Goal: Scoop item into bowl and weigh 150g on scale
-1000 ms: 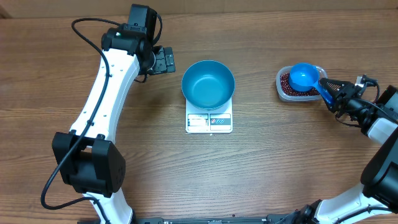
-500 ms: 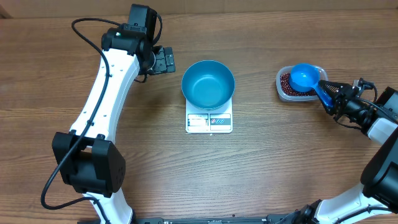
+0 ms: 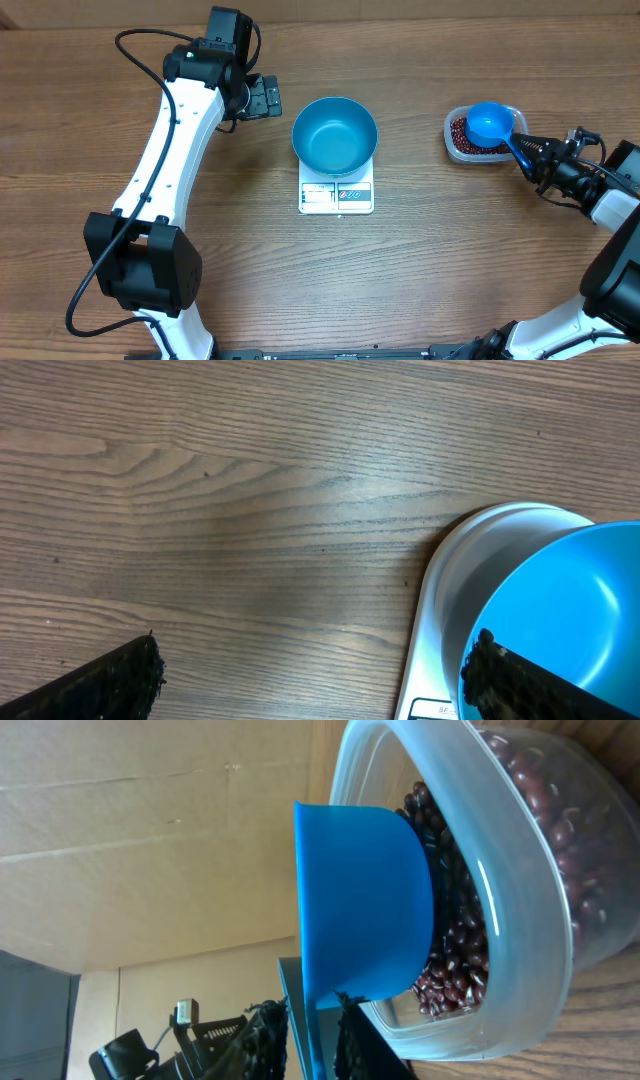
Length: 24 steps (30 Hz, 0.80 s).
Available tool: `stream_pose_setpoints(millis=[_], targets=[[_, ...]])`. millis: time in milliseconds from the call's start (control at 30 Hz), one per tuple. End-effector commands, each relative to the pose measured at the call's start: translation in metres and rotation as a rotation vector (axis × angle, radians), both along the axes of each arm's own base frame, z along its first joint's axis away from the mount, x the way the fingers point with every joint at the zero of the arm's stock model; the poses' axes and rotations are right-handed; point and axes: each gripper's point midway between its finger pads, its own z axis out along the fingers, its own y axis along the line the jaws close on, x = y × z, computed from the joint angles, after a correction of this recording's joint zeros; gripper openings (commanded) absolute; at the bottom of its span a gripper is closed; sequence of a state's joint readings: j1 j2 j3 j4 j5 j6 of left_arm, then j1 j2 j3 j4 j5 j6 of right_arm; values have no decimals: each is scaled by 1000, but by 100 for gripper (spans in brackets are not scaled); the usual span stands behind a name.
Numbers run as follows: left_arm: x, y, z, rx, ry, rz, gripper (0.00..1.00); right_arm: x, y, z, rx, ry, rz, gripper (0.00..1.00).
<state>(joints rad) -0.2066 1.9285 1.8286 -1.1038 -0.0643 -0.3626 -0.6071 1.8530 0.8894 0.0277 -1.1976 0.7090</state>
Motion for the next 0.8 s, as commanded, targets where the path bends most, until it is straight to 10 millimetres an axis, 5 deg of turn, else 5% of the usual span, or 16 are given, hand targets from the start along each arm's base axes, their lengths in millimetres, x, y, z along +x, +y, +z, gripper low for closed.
stream_pose_setpoints(millis=[0,267,467,767], targets=[[2,1,4,-1,-12,-8,100,0,1,1,-2,-10,8,17],[2,1,4,-1,-12,-8,99,0,1,1,0,-7,8,15],[2,1,4,0,-11,-8,100,-1,1,0,-4,-10,11,4],[2,1,4,0,-11,-8,99,-1,1,0,-105,-102,48,4]])
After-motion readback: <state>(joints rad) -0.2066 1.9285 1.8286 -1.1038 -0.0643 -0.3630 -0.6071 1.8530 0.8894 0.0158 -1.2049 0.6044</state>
